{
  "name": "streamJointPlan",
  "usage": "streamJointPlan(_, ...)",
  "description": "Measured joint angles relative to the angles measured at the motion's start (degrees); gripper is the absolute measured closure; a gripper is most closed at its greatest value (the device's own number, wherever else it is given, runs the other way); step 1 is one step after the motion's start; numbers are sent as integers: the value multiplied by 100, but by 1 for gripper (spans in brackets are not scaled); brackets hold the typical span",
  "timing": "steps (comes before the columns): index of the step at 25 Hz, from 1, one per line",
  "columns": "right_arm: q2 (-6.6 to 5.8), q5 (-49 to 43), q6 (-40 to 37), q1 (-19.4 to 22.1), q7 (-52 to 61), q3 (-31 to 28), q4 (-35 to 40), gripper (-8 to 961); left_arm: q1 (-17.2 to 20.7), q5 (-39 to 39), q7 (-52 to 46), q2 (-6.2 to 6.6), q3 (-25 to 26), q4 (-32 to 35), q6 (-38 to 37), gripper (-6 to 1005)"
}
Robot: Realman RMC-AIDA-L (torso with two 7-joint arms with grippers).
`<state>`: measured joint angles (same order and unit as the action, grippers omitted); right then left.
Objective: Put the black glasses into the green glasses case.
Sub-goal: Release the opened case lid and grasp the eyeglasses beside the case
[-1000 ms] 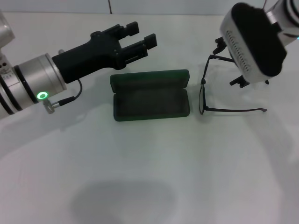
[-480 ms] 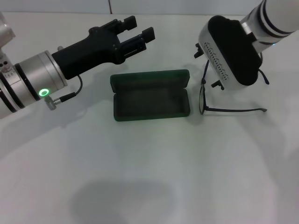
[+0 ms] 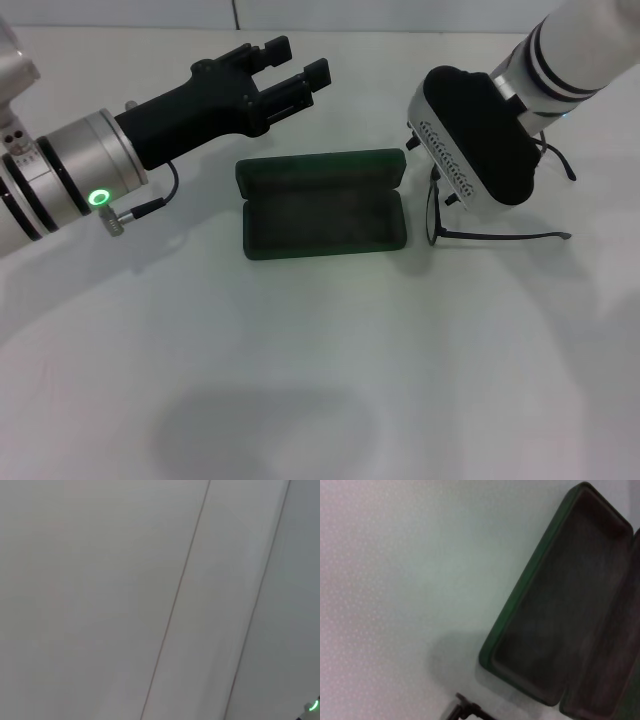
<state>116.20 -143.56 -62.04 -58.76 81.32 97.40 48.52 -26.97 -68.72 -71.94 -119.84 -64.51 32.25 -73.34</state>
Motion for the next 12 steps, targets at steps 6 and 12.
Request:
streamJointPlan(6, -2, 134, 211, -139, -7, 234, -269, 151, -10, 0, 2, -5, 0, -51, 5, 300)
streamJointPlan(12, -1, 212, 431, -168, 30, 618, -411, 327, -10, 0, 5, -1, 0, -67, 34, 301)
